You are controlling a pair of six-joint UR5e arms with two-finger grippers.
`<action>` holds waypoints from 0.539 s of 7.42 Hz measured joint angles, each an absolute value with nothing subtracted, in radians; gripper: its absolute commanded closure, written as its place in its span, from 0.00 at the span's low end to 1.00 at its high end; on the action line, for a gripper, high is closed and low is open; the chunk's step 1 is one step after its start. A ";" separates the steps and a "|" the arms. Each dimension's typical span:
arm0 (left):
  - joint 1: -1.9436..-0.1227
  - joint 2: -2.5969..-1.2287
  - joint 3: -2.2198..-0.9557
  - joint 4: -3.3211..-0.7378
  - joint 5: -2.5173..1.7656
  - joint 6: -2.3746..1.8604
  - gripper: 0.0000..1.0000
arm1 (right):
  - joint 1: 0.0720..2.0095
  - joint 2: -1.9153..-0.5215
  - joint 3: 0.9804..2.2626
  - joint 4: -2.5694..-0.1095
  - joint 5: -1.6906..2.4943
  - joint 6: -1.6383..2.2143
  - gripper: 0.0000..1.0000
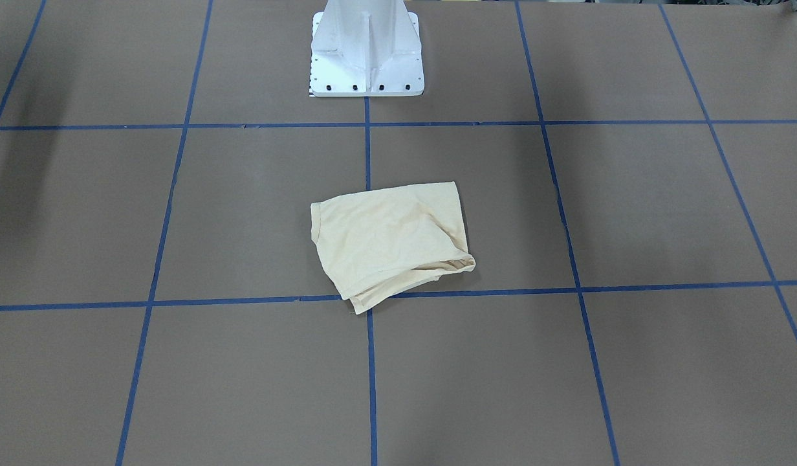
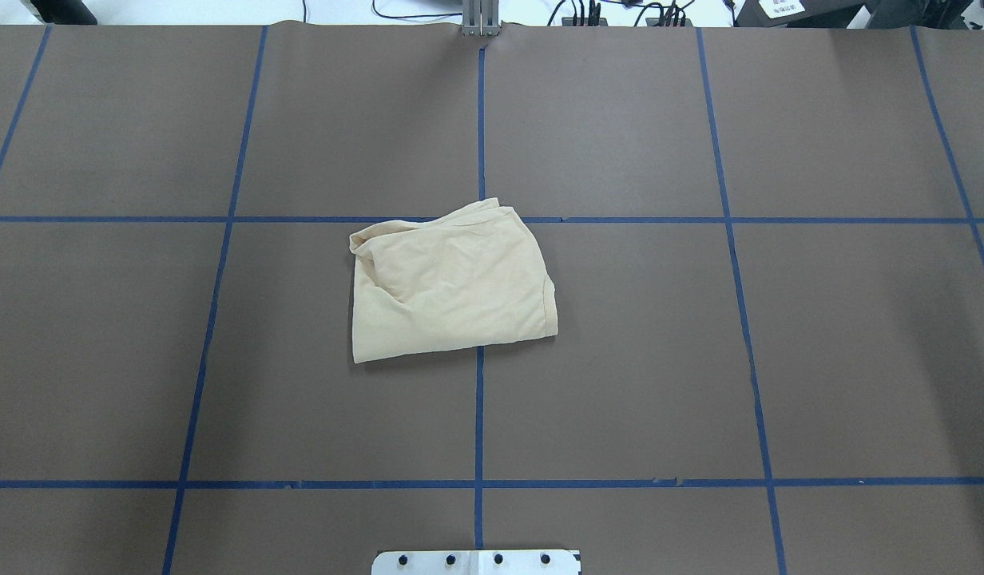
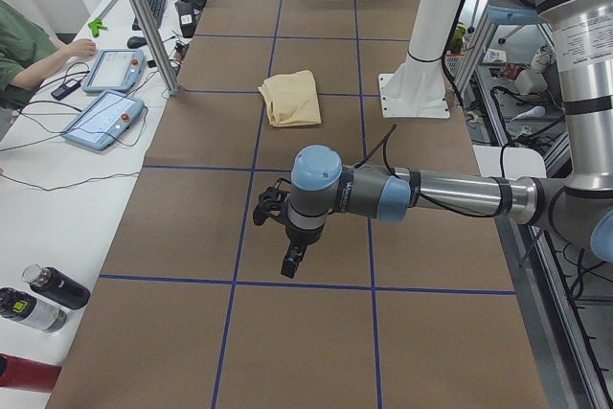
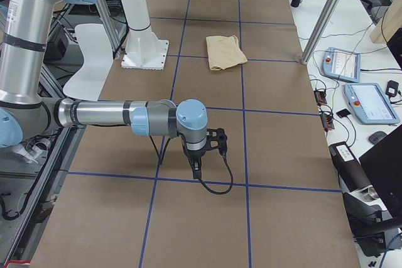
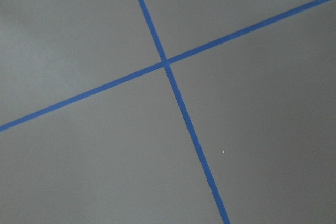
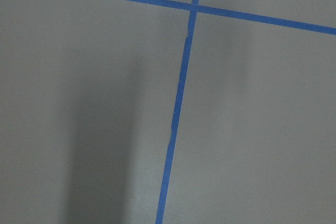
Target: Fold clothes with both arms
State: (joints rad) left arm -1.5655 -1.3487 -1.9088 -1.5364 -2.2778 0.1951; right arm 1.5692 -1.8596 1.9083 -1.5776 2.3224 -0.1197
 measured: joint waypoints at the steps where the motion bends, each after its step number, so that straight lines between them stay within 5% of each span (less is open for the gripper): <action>1: -1.569 -1.395 -1.910 -1.405 -2.287 0.201 0.00 | 1.569 -1.860 1.908 -1.578 2.322 -0.120 0.00; 4: -1.577 -1.415 -1.913 -1.308 -2.301 0.216 0.00 | 1.569 -1.862 1.908 -1.578 2.322 -0.120 0.00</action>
State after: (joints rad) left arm -1.5766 -1.4147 -1.9126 -1.3077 -2.3011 0.2164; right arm 1.5693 -1.8622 1.9083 -1.5784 2.3224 -0.1197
